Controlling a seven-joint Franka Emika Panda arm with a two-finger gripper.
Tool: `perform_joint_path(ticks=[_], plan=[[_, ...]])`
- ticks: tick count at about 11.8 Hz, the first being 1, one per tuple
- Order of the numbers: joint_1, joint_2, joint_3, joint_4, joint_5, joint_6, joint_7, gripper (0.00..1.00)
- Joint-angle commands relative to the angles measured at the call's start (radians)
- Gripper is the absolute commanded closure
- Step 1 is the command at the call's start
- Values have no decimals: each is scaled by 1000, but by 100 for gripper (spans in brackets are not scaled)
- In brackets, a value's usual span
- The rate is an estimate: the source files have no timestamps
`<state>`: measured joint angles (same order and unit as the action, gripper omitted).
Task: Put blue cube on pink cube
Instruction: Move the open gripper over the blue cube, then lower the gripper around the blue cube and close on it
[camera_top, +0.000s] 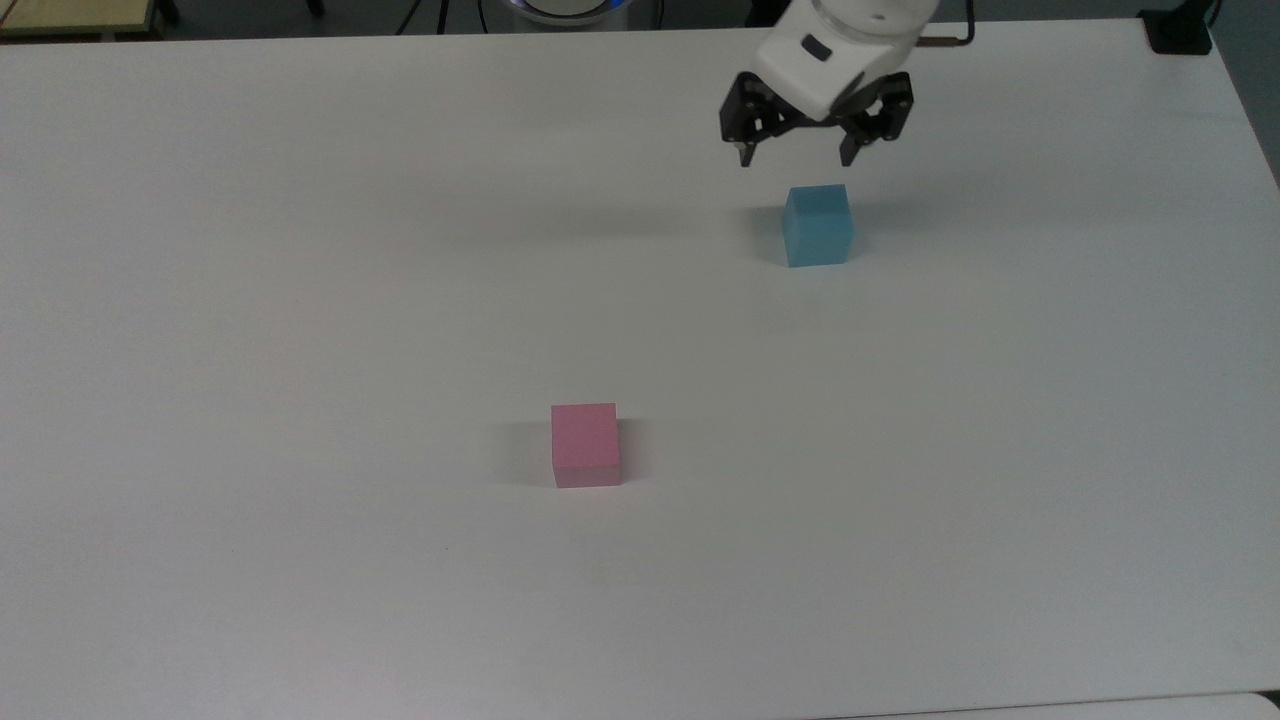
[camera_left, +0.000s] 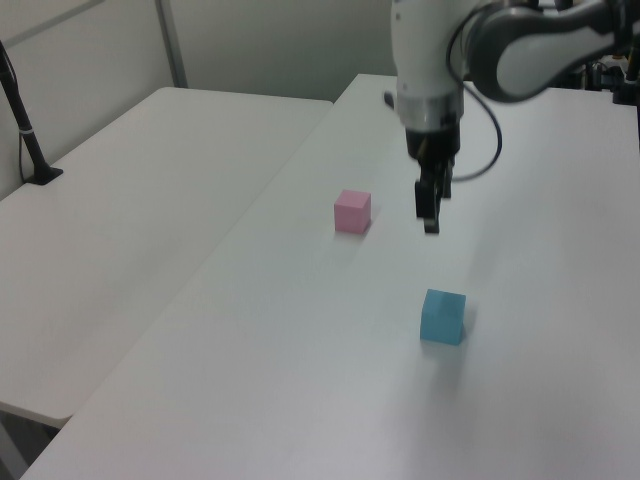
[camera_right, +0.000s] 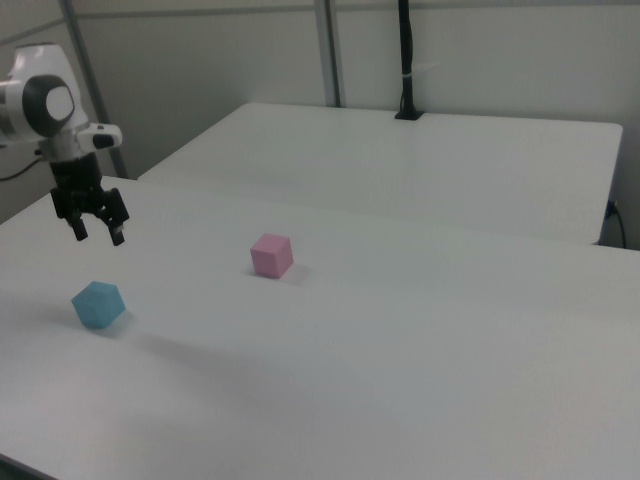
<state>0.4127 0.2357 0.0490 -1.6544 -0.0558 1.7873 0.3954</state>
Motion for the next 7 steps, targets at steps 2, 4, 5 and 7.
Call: perform_joint_path(ticks=[2, 4, 5, 7], plan=[[81, 16, -14, -122, 16, 154, 98, 0], [95, 57, -11, -133, 14, 191, 117, 0], [98, 77, -11, -134, 13, 195, 118, 0], [98, 114, -11, -143, 2, 231, 117, 0]])
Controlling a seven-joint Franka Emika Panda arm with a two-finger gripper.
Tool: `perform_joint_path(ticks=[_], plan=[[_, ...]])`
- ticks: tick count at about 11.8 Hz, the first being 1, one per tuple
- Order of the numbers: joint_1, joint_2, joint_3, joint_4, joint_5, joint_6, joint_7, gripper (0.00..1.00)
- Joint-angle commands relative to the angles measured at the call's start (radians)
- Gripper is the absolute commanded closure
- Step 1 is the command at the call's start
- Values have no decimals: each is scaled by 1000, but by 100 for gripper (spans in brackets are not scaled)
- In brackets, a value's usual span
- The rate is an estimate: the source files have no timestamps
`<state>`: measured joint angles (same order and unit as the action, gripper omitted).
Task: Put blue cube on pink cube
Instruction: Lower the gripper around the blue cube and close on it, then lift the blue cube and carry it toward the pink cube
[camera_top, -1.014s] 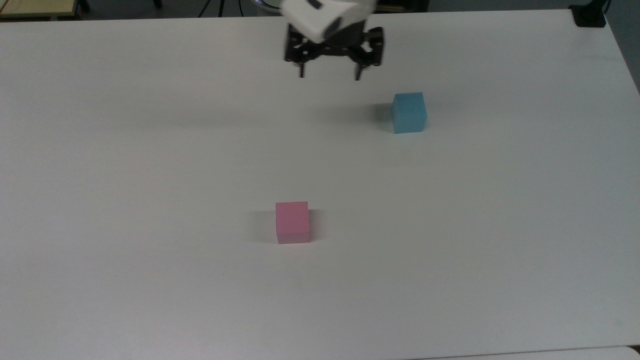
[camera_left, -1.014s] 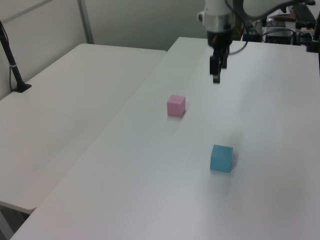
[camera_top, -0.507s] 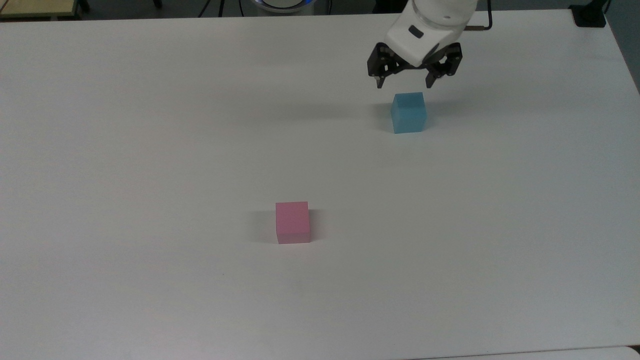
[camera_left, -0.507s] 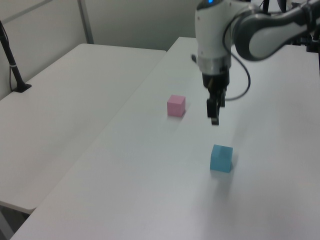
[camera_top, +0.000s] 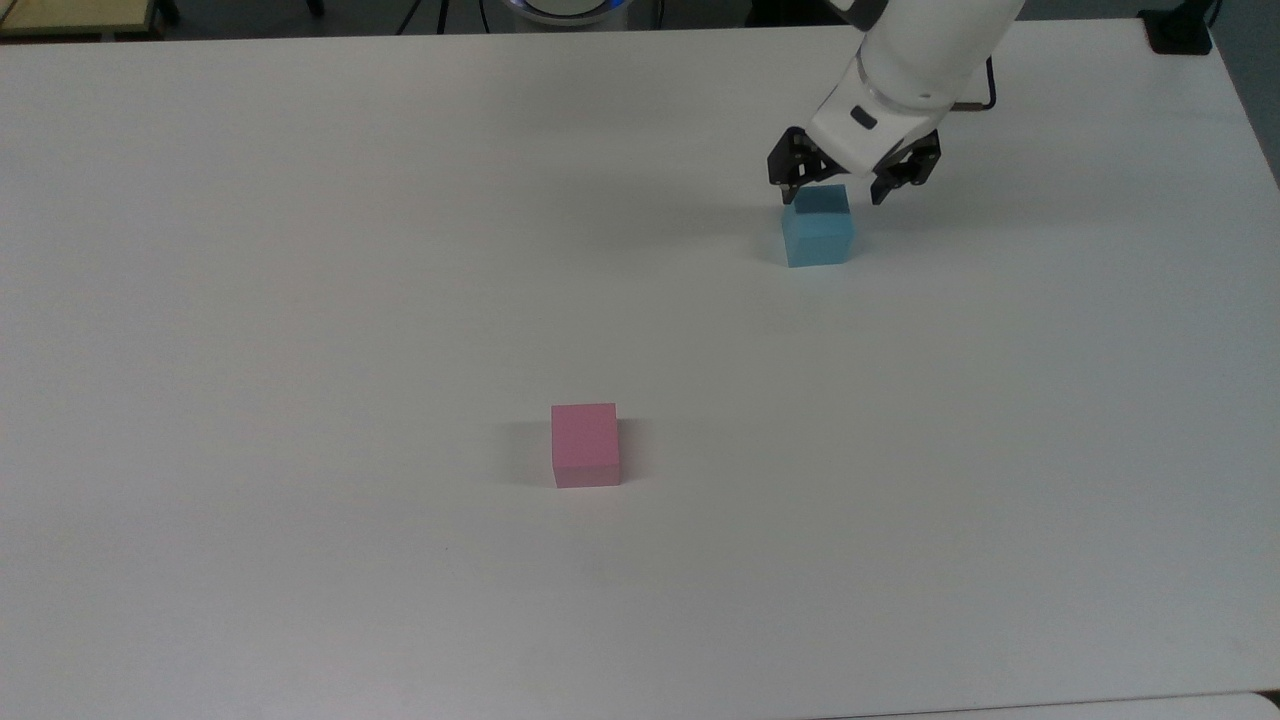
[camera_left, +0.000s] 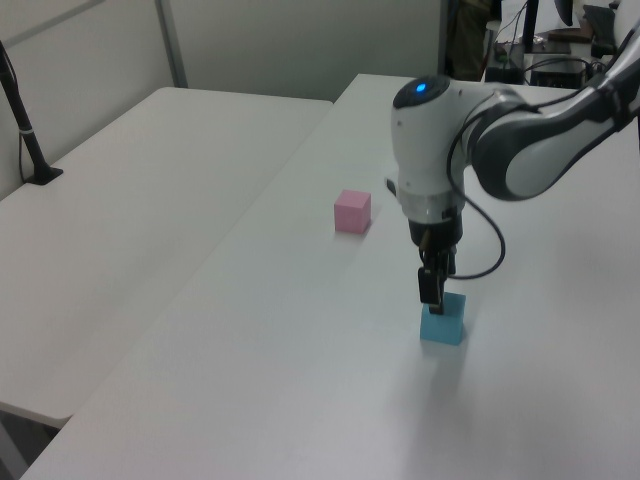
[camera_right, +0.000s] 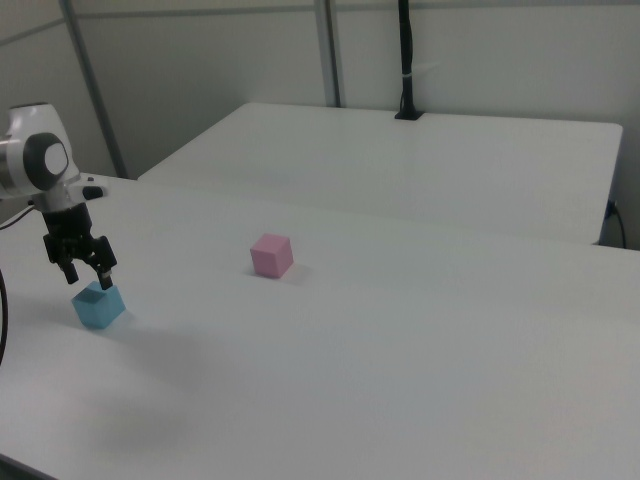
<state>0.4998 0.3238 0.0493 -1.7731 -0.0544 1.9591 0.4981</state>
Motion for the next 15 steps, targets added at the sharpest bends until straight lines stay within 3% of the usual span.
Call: perform_joint_path(ticks=[1, 4, 5, 6, 7, 9, 12, 15], plan=[[13, 38, -11, -34, -4, 75, 14, 0], [14, 66, -11, -37, -12, 81, 16, 3], [13, 64, -11, -37, -12, 81, 13, 27], [11, 61, -11, -32, -12, 81, -1, 63], [9, 48, -11, -28, -10, 77, -3, 83], [-3, -20, -11, -26, -2, 58, -1, 85], [-46, -110, 3, 24, 21, -96, -54, 84], [-162, -215, 75, 110, 76, -300, -130, 82]])
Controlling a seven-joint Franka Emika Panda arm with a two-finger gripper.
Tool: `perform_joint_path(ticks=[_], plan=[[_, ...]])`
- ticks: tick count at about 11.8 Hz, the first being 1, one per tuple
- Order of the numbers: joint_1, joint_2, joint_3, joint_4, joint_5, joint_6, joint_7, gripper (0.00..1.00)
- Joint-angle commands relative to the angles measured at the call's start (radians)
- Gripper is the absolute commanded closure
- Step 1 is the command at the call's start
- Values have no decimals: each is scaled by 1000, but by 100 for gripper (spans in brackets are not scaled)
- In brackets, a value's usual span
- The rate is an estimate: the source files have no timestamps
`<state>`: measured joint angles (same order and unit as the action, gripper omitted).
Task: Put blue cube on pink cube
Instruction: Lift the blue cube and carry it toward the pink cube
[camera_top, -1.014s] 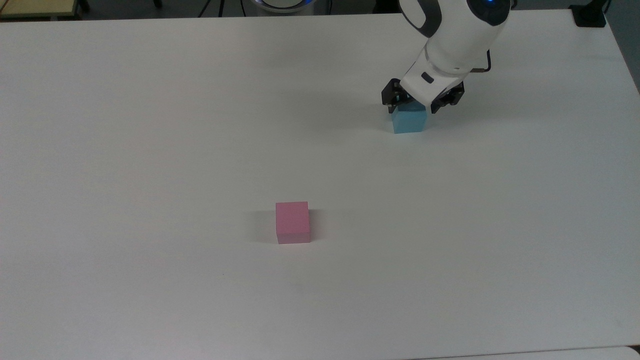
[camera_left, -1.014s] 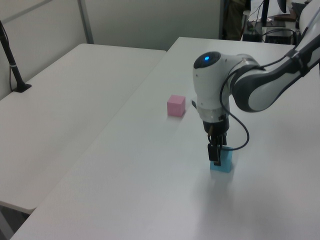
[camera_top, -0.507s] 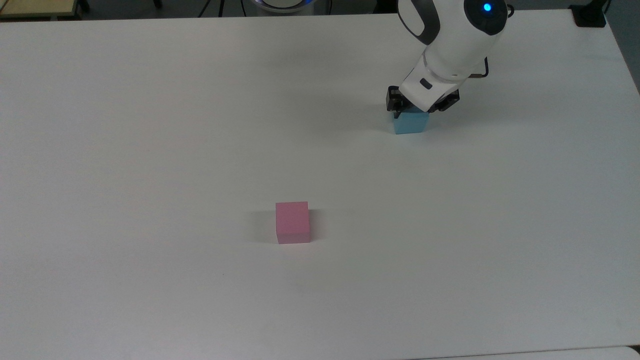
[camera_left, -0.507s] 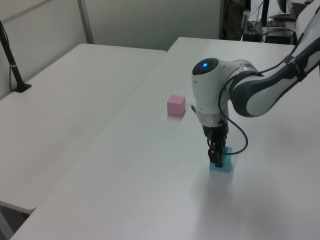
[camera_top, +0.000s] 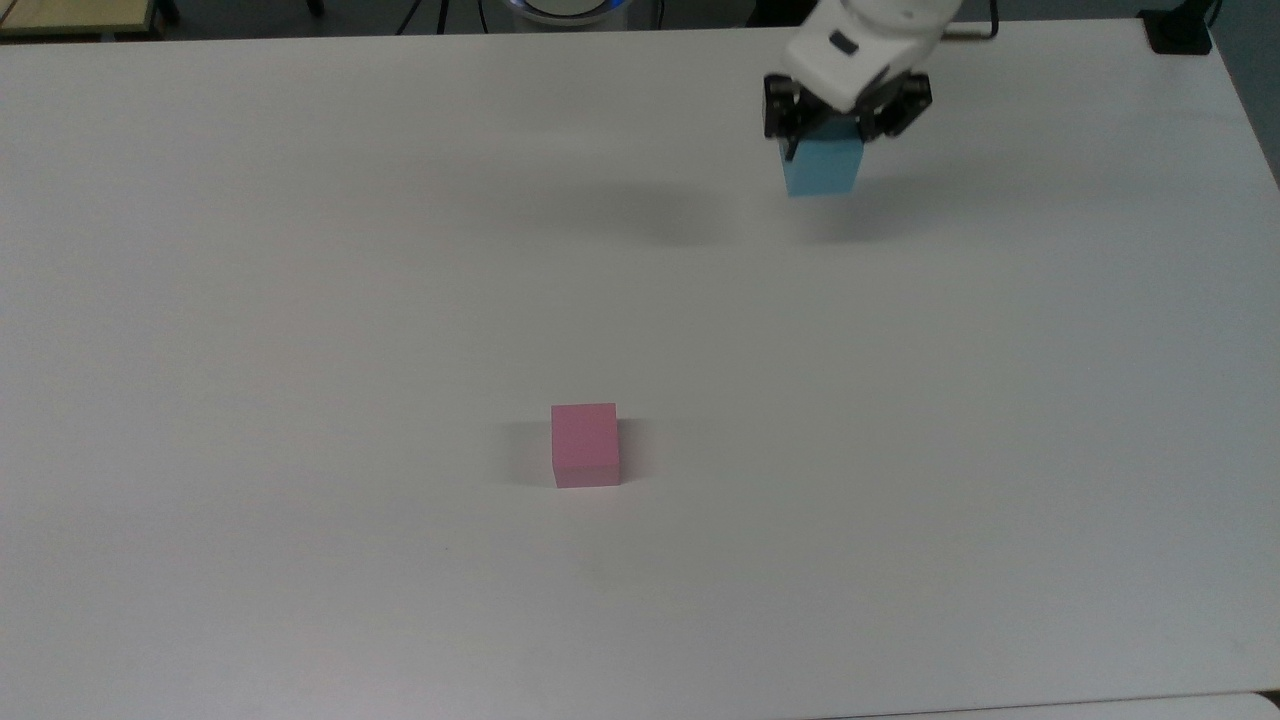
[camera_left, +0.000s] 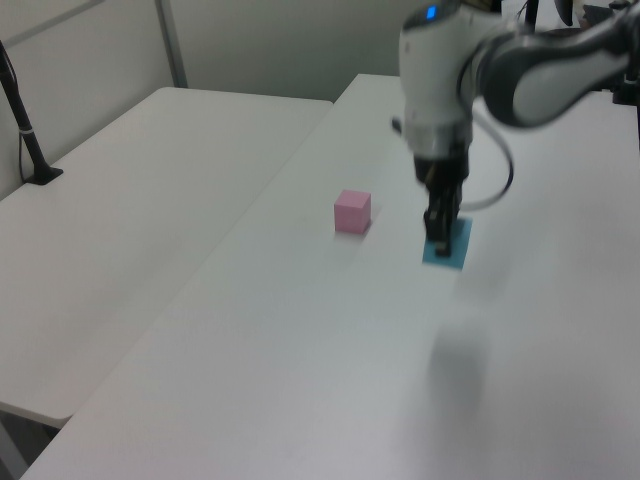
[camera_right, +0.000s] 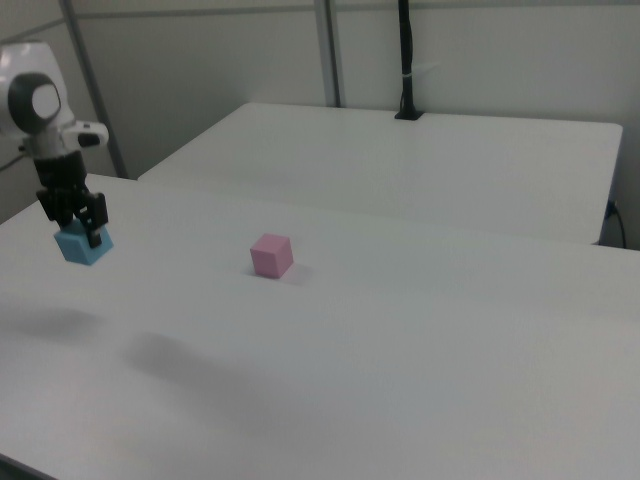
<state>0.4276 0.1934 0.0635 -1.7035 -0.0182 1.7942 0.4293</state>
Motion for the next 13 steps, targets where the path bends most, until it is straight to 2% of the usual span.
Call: perform_joint_path(ticks=[1, 2, 4, 6, 8, 11, 13], plan=[[-133, -97, 94, 62, 38, -189, -66, 82], [-182, -103, 128, 68, 31, -211, -89, 82], [-345, -86, 192, 100, 3, -204, -191, 81], [-468, -37, 196, 189, -19, -202, -288, 80], [-541, 35, 196, 266, -49, -174, -337, 79], [-530, 190, 184, 350, -138, -44, -328, 78], [-472, 279, 121, 396, -169, 68, -285, 76]])
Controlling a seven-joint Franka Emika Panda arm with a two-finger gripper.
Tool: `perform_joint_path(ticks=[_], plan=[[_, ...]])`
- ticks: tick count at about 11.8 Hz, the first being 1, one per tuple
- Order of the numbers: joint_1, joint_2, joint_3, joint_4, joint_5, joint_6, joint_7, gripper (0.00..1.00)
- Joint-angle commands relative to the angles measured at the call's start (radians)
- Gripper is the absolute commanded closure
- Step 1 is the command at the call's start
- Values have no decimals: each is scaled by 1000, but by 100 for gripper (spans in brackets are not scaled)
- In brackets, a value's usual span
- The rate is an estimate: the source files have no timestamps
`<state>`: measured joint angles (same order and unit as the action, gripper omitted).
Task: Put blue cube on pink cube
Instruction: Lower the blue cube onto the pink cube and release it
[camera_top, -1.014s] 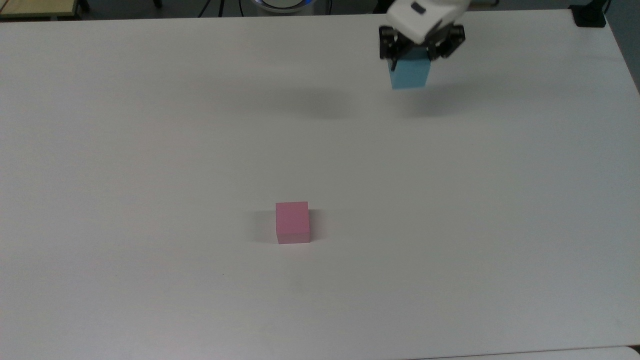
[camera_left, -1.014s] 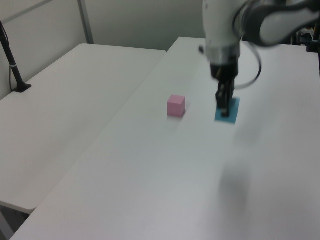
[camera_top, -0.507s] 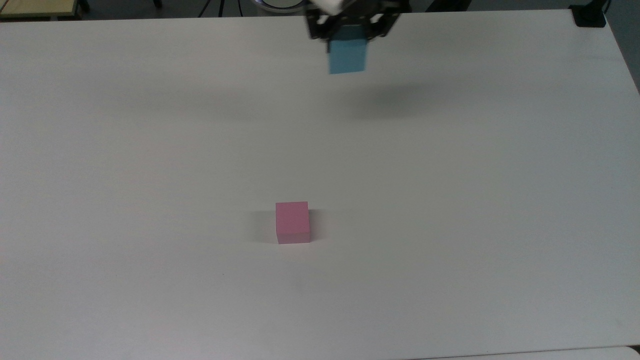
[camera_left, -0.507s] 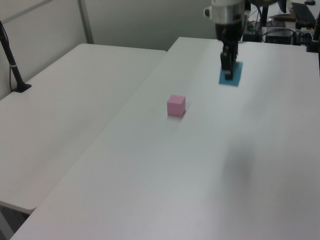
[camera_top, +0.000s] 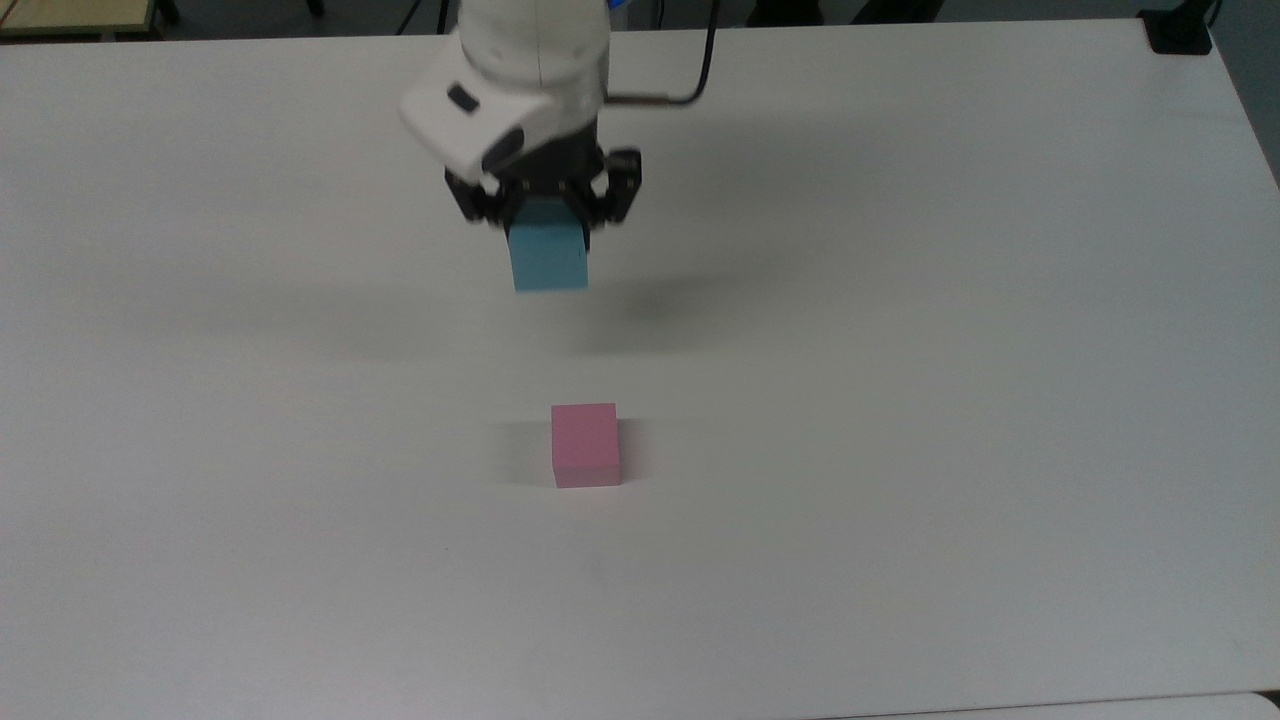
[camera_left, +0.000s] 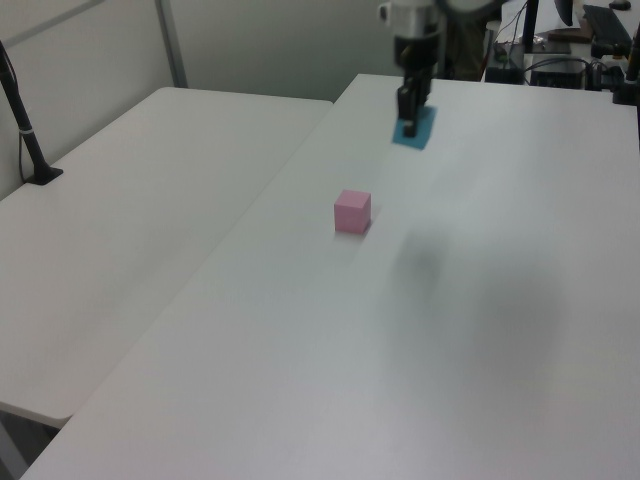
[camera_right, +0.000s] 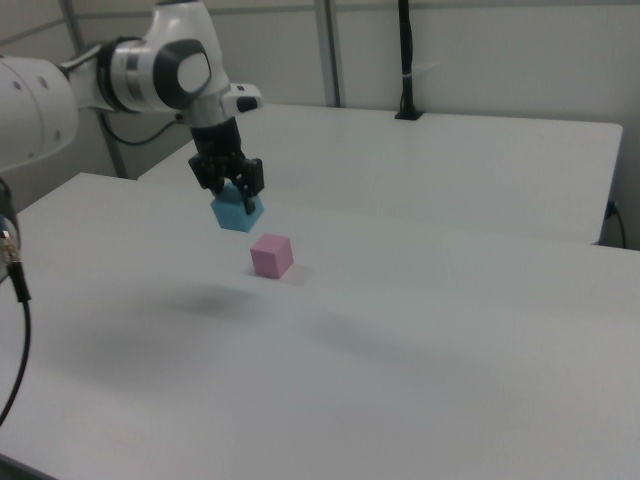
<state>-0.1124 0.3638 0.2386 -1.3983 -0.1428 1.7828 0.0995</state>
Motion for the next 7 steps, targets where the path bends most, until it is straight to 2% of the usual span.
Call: perform_joint_path(ticks=[1, 2, 3, 4, 5, 7], plan=[[89, 138, -86, 111, -44, 120, 52, 74], [106, 164, -100, 129, -44, 142, 55, 72], [143, 182, -137, 142, -44, 154, 55, 71], [202, 191, -201, 142, -38, 171, 55, 71], [239, 202, -240, 140, -32, 181, 57, 71], [243, 218, -237, 140, -32, 185, 60, 71]])
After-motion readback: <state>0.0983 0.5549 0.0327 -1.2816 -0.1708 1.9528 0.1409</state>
